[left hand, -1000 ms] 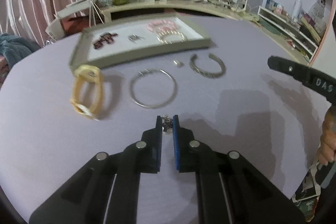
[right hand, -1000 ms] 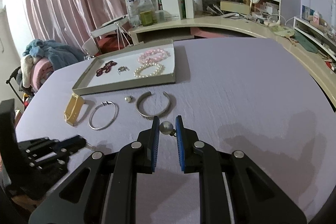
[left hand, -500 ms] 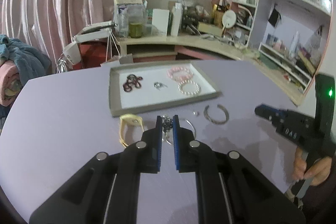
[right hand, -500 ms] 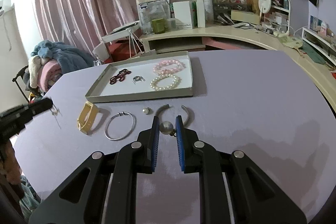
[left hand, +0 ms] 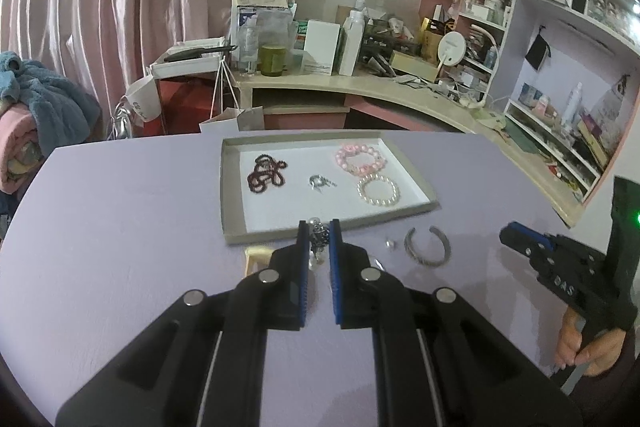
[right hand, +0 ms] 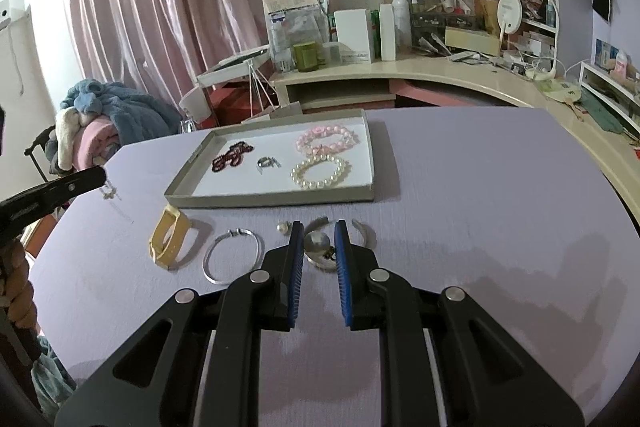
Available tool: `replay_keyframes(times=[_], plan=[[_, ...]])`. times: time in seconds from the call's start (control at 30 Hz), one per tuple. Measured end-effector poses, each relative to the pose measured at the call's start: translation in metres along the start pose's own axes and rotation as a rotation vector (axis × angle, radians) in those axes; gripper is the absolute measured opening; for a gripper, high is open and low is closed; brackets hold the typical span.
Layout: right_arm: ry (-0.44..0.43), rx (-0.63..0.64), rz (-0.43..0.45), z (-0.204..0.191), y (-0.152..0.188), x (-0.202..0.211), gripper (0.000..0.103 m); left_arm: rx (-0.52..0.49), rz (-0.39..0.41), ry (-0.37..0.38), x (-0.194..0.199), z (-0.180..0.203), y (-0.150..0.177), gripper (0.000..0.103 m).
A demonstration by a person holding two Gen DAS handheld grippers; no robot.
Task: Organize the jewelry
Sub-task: 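Carry both earrings over the white tray and open both tools to drop them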
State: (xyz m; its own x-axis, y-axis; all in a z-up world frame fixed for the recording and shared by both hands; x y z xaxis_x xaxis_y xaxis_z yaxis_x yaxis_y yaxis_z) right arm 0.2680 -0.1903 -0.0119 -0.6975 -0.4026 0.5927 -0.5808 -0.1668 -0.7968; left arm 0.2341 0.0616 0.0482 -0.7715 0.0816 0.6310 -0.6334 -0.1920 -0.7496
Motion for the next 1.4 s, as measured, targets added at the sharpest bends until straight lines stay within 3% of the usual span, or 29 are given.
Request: replay_keyframes(times=[0.37,0.73,0.87,1.0,1.23,1.4], plan=[[-0.017,-0.013,0.018,0.008,-0.04,-0.041,0.016,0.037,-0.038,-0.005,-0.082,-0.021,-0.056,0.01],[-0.023,0.001,-0.013,0.007,-0.059,-0.085,0.016,0.042,-0.113,-0.028,-0.151,-0.038,-0.061,0.012],[-0.01,0.023,-0.033,0.003,-0.062,-0.098,0.016,0.042,-0.097,-0.05,-0.151,-0.046,-0.059,0.039],[-0.006,0.039,-0.062,-0.003,-0.068,-0.119,0.016,0.067,-0.083,-0.057,-0.142,-0.059,-0.059,0.044],[-0.012,0.083,-0.121,-0.023,-0.069,-0.161,0.016,0.083,-0.026,-0.083,-0.114,-0.077,-0.062,0.061],[-0.012,0.072,-0.12,-0.03,-0.078,-0.175,0.016,0.076,-0.002,-0.11,-0.1,-0.083,-0.064,0.064]])
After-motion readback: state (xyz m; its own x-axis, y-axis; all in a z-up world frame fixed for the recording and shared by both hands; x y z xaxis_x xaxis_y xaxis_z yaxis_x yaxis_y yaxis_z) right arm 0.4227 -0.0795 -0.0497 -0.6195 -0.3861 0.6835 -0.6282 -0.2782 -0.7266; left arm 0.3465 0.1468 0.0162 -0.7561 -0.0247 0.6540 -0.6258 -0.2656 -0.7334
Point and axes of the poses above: each gripper's, at about its wrist camera, not at the fingertips, and x roughly against the way its jaws point, z to its right, y to its underside, the point moved 2 cm from there along -x, roughly the way its jaws point, and after that the axes turned 5 degrees about x, right-handed, at the moved point
